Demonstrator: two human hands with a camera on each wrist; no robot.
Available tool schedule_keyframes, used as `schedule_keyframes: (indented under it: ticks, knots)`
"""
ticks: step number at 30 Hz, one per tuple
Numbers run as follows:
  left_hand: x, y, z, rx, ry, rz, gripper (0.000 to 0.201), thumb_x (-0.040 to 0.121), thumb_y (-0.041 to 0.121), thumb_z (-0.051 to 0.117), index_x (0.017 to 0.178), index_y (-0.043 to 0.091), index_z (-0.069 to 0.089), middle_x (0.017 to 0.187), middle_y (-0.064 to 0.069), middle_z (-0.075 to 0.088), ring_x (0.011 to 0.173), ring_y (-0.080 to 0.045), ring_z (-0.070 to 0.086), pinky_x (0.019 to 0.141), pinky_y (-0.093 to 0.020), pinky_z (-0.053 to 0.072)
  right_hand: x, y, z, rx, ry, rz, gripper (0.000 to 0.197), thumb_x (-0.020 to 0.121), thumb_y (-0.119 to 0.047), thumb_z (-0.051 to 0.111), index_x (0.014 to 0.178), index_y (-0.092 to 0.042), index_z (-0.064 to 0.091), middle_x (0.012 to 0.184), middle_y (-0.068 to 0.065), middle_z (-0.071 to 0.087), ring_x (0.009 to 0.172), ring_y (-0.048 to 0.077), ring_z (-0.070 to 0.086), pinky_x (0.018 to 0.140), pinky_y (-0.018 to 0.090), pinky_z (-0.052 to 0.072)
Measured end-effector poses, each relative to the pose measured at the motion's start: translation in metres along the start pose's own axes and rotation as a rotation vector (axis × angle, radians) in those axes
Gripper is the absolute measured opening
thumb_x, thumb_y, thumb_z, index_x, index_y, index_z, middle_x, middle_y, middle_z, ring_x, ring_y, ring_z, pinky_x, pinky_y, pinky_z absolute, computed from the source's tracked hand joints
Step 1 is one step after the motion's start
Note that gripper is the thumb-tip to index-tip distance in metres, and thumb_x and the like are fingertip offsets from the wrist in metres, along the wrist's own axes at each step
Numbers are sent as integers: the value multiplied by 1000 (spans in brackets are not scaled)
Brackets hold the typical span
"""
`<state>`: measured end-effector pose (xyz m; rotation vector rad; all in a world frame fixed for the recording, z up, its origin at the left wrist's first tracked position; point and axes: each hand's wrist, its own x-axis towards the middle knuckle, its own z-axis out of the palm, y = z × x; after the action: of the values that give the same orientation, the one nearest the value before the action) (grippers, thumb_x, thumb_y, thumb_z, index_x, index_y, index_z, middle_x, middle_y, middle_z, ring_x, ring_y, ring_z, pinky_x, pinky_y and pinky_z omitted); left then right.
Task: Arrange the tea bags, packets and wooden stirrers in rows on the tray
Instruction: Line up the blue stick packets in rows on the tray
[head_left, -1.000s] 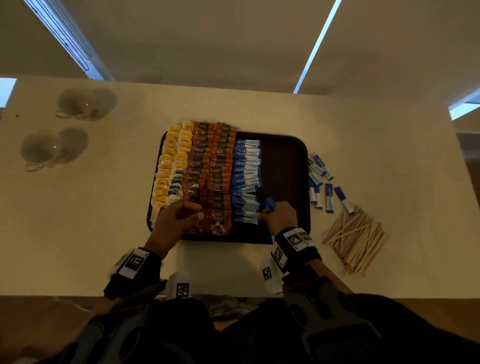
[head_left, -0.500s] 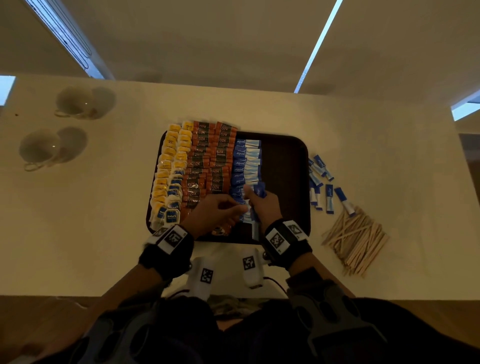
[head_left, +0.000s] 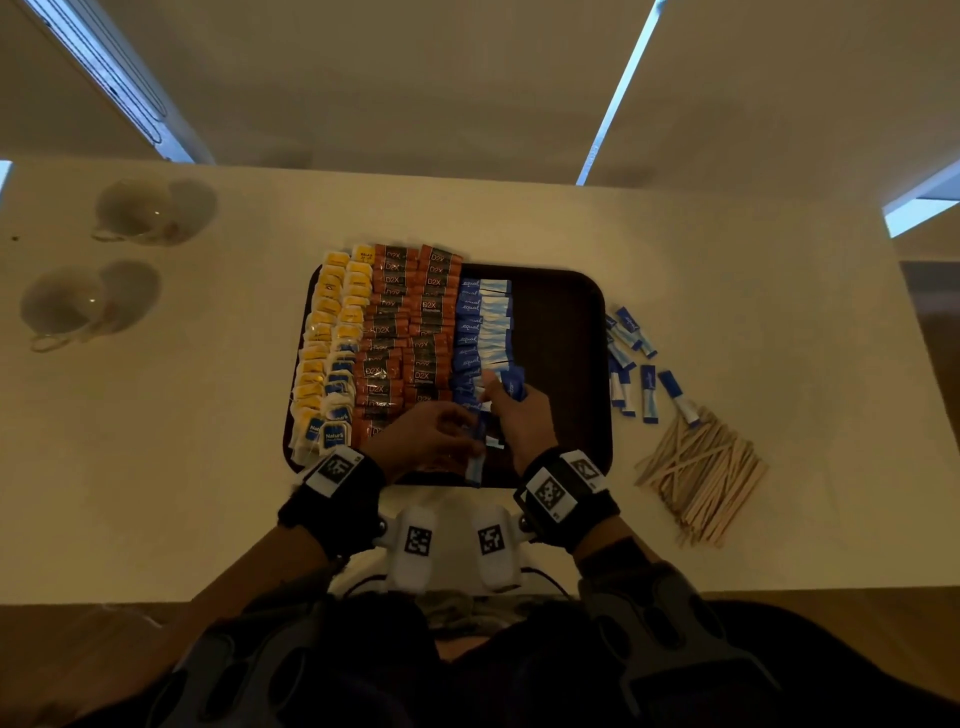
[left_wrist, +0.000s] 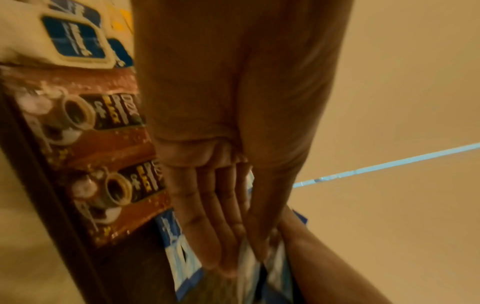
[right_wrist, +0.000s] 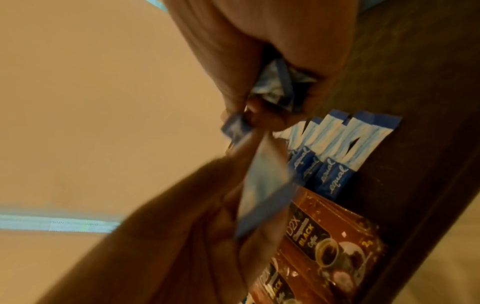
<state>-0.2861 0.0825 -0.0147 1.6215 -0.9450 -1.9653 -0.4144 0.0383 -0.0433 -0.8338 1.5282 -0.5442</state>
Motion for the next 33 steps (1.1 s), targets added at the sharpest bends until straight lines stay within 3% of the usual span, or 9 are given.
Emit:
schedule_keyframes:
  ticks: [3,7,12,17,21,25,28,31,33]
  knots:
    - [-8,-3,-14,-7,76,89,13,91,9,56,102,9,62,91,0,66,67,-1,63,57,-15,49,-5,-5,-13,100,-70,55,28,92,-33,57,80,-8,57,64,3,54,51,13,55,49,21,47]
    - [-12,-7,-25,-43,189,228,14,91,4,54,95,11,66,93,-4,67,70,0,65,60,-13,48,-13,-7,-21,185,-226,191,53,92,-59,37,89,-9,55,55,-3,37,40,7,36,36,18,29]
    - [-16,-3,-23,-150,78,249,24,92,-4,38,87,0,61,79,-1,68,63,-7,61,54,-17,47,-12,-4,-18,303,-396,284,85,81,-78,16,97,-7,60,55,0,34,33,6,25,32,15,21]
    - [-18,-2,-22,11,68,275,21,90,20,51,81,10,68,85,2,68,81,-8,64,74,-19,51,-18,-10,-18,269,-485,264,84,81,-78,12,92,-10,60,46,-1,43,28,6,29,32,14,20]
    - [-20,-3,-26,226,25,287,26,92,11,55,118,15,54,99,2,63,85,-3,64,70,-18,51,-18,-13,-18,118,-441,201,81,88,-71,11,85,-5,58,52,-2,53,30,3,43,29,14,31]
    - [-22,0,-27,183,65,285,46,81,7,68,120,14,45,87,-2,67,75,-5,67,63,-16,50,-14,-12,-14,-84,-394,159,95,78,-81,13,113,-7,60,80,2,62,46,2,54,43,16,43]
    - [-19,1,-26,267,89,319,43,75,5,73,112,10,51,94,-1,65,79,-2,66,68,-14,51,-13,-12,-9,-227,-418,149,120,52,-99,16,141,-22,40,128,5,55,109,16,59,91,33,52]
    - [-15,1,-25,353,105,344,38,74,8,75,105,10,55,101,-3,65,87,-6,65,74,-14,51,-20,-20,-8,-254,-504,136,66,83,-76,6,107,-28,44,76,-21,56,64,-7,50,45,2,40]
    - [-14,1,-21,333,150,367,30,76,8,74,101,11,57,97,2,65,83,-2,64,72,-12,50,-26,-27,-9,-168,-515,159,51,97,-53,4,93,-26,47,53,-25,54,45,-12,49,37,1,33]
